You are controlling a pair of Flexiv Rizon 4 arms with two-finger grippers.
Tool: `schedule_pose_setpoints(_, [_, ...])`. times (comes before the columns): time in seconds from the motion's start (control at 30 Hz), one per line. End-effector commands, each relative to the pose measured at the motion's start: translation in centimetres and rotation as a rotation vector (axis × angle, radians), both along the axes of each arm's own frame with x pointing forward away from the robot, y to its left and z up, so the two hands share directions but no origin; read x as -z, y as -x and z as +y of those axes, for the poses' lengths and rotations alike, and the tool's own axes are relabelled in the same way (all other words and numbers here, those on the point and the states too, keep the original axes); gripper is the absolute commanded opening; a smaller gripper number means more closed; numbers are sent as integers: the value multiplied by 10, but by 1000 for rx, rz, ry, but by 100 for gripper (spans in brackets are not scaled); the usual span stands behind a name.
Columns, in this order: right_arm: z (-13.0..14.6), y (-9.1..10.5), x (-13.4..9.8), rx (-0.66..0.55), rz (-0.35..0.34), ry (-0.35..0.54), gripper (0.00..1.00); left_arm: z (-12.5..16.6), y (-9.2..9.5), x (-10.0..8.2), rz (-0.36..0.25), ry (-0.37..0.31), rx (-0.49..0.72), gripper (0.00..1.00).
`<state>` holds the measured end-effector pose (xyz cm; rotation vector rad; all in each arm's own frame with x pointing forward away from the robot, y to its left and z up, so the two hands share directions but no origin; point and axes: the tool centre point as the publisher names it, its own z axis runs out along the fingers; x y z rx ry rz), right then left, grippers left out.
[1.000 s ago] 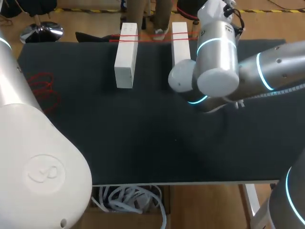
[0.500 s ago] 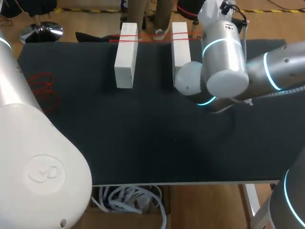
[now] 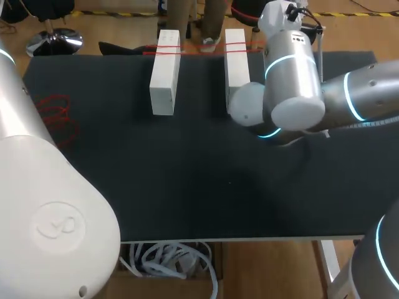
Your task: Grab the tape and strap the tape.
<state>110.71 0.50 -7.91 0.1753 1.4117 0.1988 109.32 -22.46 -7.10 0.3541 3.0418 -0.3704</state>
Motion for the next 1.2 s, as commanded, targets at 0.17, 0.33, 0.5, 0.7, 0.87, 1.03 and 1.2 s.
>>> schedule_pose_setpoints(0.17, [11,3,-1,-44,-16,-57,0,0,0,-1,1,-5,-1,0])
schedule_pose_setpoints(0.33, [11,3,-1,-44,-16,-57,0,0,0,-1,1,-5,-1,0])
schedule_pose_setpoints(0.5, [11,3,-1,-44,-16,-57,0,0,0,-1,1,-5,-1,0])
schedule_pose_setpoints(0.7, [13,3,-1,-35,-16,-60,0,0,0,-1,1,-5,-1,0])
schedule_pose_setpoints(0.87, [17,3,-4,37,-35,-7,0,0,0,-1,1,-5,-1,0])
schedule_pose_setpoints(1.03, [19,-1,-6,58,-33,16,0,0,0,-1,1,-5,-1,0])
schedule_pose_setpoints(1.2, [31,-5,-9,58,-35,26,0,0,0,-1,1,-5,-1,0])
